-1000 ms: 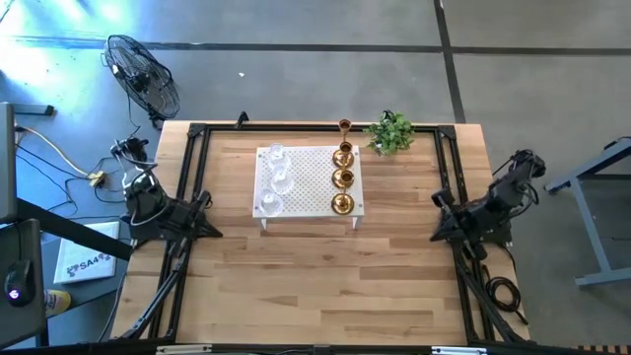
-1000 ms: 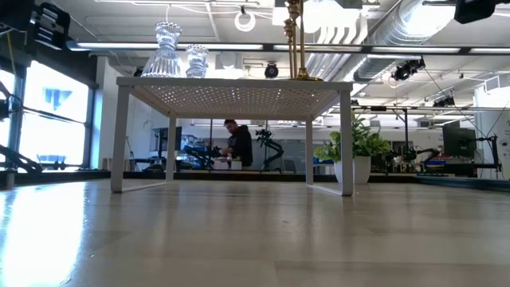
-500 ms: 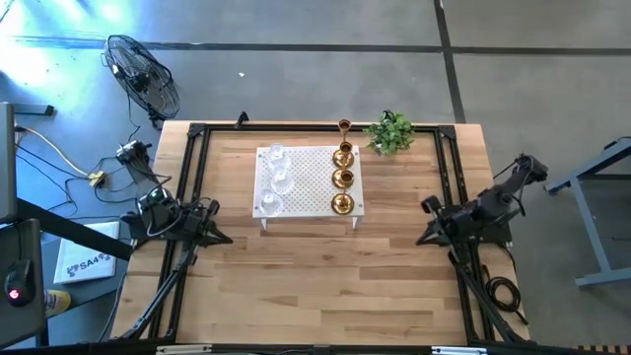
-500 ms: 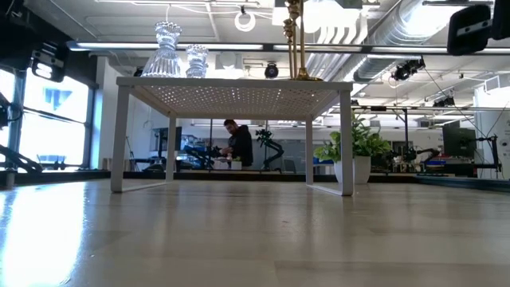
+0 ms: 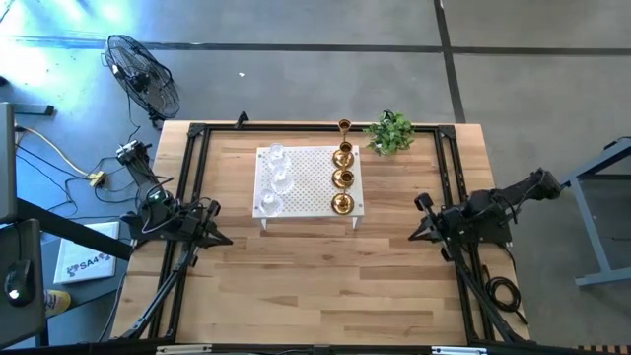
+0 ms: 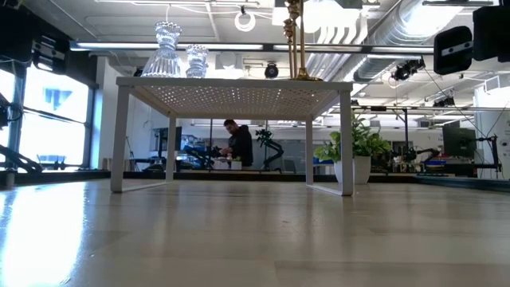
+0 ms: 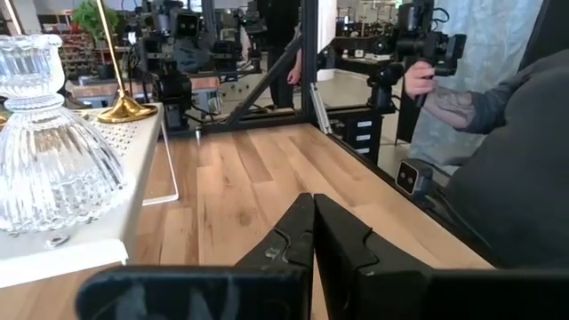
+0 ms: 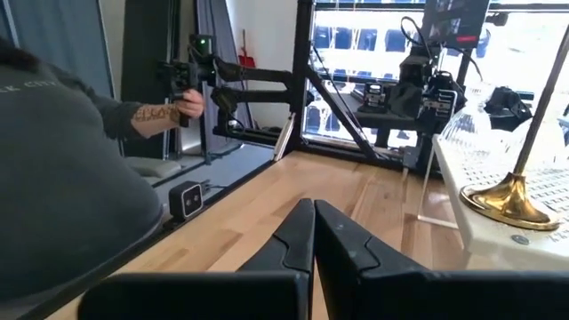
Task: Pick & Place candle stick holders
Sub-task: Return to Home Position
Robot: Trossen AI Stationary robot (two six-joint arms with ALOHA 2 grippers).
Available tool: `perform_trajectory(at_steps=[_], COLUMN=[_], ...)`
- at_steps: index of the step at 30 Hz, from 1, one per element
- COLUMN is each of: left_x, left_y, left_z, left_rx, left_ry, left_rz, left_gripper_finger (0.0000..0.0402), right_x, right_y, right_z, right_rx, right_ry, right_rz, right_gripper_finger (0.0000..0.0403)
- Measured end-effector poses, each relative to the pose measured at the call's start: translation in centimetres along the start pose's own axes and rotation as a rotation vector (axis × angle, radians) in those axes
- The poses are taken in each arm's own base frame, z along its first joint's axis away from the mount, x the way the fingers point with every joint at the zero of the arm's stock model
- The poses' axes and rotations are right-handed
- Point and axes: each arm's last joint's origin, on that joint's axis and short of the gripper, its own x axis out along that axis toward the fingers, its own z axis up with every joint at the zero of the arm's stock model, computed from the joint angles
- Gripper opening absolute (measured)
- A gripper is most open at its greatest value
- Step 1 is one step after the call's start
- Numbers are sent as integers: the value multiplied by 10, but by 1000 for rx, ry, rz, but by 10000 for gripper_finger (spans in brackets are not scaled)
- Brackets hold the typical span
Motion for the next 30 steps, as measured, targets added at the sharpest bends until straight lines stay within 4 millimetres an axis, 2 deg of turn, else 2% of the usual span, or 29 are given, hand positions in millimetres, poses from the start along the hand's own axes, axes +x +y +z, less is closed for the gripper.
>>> perform_trajectory(at_steps=[7,11,19,26,30], left_x=[2,3,3,9,13], left_y=[-2,-3,-2,10,19], left_z=[-4,-5,-4,-8,-9], left_rx=[-12,2,52,24,16], left_ry=[-36,-38,-51,-43,-46], left_rz=[-22,-33,-20,80,68], left_gripper_finger=[0,0,0,0,0], right_x=[0,2,1,-1,-2], right_y=[-6,-10,-14,-23,-27], right_z=[-4,-15,-11,-12,-12], right_rx=[-5,-6,-35,-49,-53], right_ry=[23,1,-43,-33,-31], right_rz=[-9,-11,-4,-93,-109], right_gripper_finger=[0,0,0,0,0])
